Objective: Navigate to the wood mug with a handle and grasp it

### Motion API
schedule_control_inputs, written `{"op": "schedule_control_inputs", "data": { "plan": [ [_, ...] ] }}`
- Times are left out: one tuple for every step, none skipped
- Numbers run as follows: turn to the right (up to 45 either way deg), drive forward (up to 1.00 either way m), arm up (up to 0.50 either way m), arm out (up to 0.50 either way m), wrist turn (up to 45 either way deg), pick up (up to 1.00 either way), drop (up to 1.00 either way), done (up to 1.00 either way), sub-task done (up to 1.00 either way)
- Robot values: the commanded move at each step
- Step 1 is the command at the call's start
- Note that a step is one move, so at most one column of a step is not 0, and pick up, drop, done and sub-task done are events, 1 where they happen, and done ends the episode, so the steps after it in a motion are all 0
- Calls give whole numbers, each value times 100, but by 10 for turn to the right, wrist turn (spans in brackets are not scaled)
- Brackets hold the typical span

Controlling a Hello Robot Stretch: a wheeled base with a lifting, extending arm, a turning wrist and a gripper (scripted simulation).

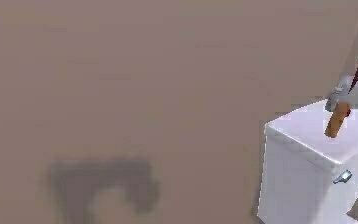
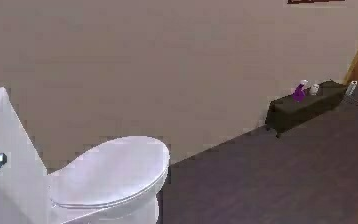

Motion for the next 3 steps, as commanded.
{"op": "schedule_control_inputs", "data": {
  "plan": [
    [450,0,0,0,0,0,0,0,0],
    [450,0,0,0,0,0,0,0,0],
    [450,0,0,0,0,0,0,0,0]
  ]
}}
